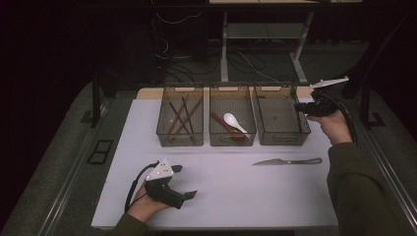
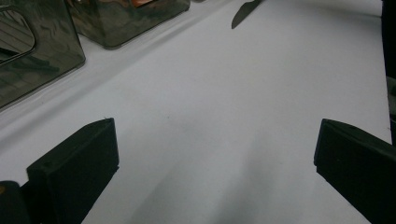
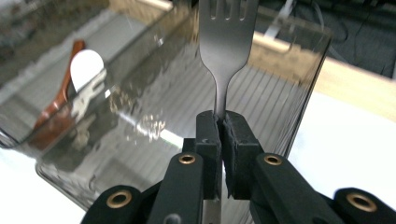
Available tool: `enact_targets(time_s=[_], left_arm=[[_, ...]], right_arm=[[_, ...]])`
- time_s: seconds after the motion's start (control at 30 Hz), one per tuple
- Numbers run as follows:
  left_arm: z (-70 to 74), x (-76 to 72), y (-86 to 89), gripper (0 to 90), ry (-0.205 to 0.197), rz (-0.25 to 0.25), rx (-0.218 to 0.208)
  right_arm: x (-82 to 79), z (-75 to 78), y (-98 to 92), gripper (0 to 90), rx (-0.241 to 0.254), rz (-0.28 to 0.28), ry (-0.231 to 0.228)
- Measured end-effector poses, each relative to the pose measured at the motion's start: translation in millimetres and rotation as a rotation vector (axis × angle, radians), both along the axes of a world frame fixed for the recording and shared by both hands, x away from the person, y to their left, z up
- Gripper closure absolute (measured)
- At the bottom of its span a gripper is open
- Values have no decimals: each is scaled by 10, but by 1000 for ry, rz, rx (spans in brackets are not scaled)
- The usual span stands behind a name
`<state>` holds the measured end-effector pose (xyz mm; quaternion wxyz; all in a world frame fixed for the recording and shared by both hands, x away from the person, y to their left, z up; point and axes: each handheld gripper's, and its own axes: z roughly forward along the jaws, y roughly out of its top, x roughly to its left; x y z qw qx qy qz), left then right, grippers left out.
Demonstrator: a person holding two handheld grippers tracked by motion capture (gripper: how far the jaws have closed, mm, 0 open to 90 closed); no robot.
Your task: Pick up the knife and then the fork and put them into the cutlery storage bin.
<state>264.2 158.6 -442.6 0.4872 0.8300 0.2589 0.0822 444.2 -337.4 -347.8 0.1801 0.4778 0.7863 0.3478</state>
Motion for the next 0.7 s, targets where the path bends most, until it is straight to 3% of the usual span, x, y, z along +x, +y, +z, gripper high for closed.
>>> enact_targets(time_s=[0.33,0.7], left_arm=[[2,-2,-4,0,2,-1,3],[-5,0,-13,0,6,-5,9]], right_arm=[[50,-177,28,843,-62,14,101],[116,-286,102,836,-83,26,129]])
